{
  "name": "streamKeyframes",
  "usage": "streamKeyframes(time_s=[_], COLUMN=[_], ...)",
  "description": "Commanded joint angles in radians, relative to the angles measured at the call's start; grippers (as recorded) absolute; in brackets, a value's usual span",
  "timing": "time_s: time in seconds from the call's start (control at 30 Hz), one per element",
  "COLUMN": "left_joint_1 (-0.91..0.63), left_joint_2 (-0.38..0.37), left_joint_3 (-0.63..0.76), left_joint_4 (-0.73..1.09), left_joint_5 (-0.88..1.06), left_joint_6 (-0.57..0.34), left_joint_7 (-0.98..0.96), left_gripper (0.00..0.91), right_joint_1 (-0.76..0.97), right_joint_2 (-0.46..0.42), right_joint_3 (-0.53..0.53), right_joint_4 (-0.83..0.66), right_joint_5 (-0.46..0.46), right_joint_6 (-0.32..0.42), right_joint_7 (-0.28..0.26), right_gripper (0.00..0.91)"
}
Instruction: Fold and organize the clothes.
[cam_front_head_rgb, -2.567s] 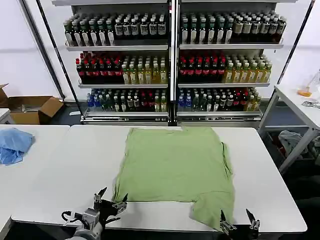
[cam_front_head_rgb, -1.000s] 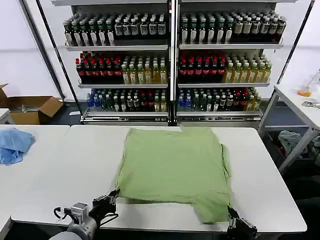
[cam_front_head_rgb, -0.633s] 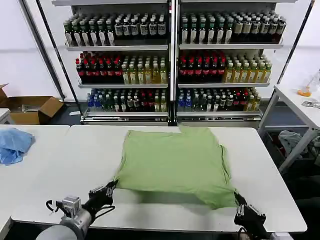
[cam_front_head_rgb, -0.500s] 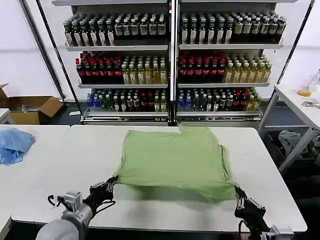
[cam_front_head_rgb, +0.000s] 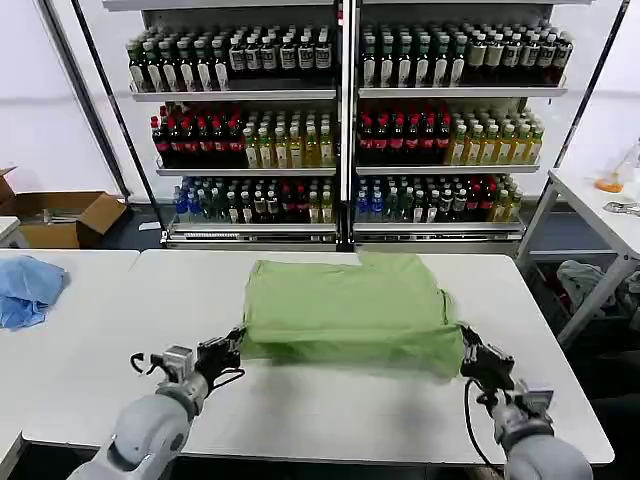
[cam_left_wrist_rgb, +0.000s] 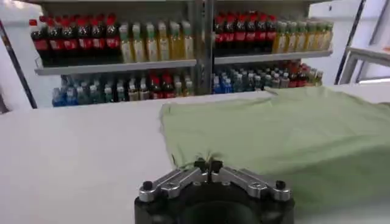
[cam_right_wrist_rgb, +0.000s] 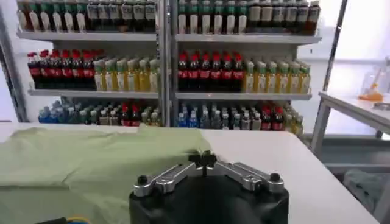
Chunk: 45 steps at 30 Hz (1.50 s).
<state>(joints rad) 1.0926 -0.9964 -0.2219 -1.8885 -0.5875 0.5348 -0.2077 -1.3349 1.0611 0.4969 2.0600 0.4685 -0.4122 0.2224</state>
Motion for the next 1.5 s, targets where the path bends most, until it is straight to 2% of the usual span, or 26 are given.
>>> streamKeyframes(time_s=[0.03,0.07,0.1,0.13,0.17,0.2,0.37,0.67,0.83,1.07,1.1,1.13,1.17,1.2,1.23,1.5], left_joint_1=[-0.103,-0.102,-0.099,-0.096,-0.091,-0.088,-0.051,0.047,0.040,-0.015,-0.018,-0.020,-0.020,-0.020,-0.021,-0.021], left_joint_2=[-0.029,-0.032,-0.035,-0.037,-0.040,-0.041,-0.046,-0.045,-0.055,-0.083,-0.085,-0.086,-0.086,-0.085,-0.084,-0.078], left_joint_3=[0.072,0.073,0.073,0.074,0.074,0.074,0.059,0.011,0.013,0.039,0.042,0.044,0.045,0.047,0.048,0.046], left_joint_4=[0.122,0.123,0.121,0.117,0.114,0.109,0.083,0.059,0.097,0.173,0.178,0.180,0.181,0.181,0.182,0.170], left_joint_5=[0.107,0.114,0.119,0.120,0.122,0.125,0.130,0.128,0.130,0.124,0.121,0.117,0.110,0.102,0.093,0.031], left_joint_6=[-0.011,-0.012,-0.012,-0.012,-0.012,-0.012,-0.013,-0.052,-0.061,-0.057,-0.055,-0.053,-0.051,-0.047,-0.043,-0.045], left_joint_7=[-0.009,-0.009,-0.009,-0.008,-0.007,-0.007,-0.011,-0.027,-0.028,-0.036,-0.036,-0.035,-0.033,-0.031,-0.029,-0.007], left_gripper=[0.020,0.020,0.222,0.383,0.574,0.897,0.907,0.907,0.907,0.907,0.645,0.474,0.101,0.101,0.020,0.020], right_joint_1=[0.180,0.180,0.182,0.182,0.182,0.180,0.143,-0.042,-0.067,-0.017,-0.008,0.002,0.005,0.015,0.022,0.049], right_joint_2=[-0.021,-0.018,-0.013,-0.007,-0.004,0.001,0.012,0.042,0.064,0.096,0.100,0.103,0.104,0.106,0.107,0.105], right_joint_3=[-0.099,-0.104,-0.111,-0.117,-0.120,-0.126,-0.121,-0.011,-0.001,-0.043,-0.049,-0.057,-0.059,-0.065,-0.071,-0.097], right_joint_4=[-0.181,-0.187,-0.190,-0.192,-0.192,-0.191,-0.161,-0.049,-0.094,-0.165,-0.169,-0.176,-0.178,-0.188,-0.197,-0.223], right_joint_5=[-0.070,-0.087,-0.100,-0.110,-0.114,-0.123,-0.139,-0.138,-0.127,-0.097,-0.083,-0.066,-0.062,-0.049,-0.043,0.013], right_joint_6=[-0.008,-0.011,-0.015,-0.025,-0.033,-0.041,-0.039,-0.029,-0.043,-0.072,-0.072,-0.072,-0.072,-0.072,-0.070,-0.068], right_joint_7=[-0.015,-0.017,-0.021,-0.024,-0.027,-0.033,-0.054,-0.049,-0.023,-0.007,-0.005,-0.002,-0.001,0.003,0.004,0.004], right_gripper=[0.000,0.000,0.000,0.292,0.897,0.907,0.907,0.907,0.907,0.907,0.836,0.836,0.141,0.030,0.000,0.000])
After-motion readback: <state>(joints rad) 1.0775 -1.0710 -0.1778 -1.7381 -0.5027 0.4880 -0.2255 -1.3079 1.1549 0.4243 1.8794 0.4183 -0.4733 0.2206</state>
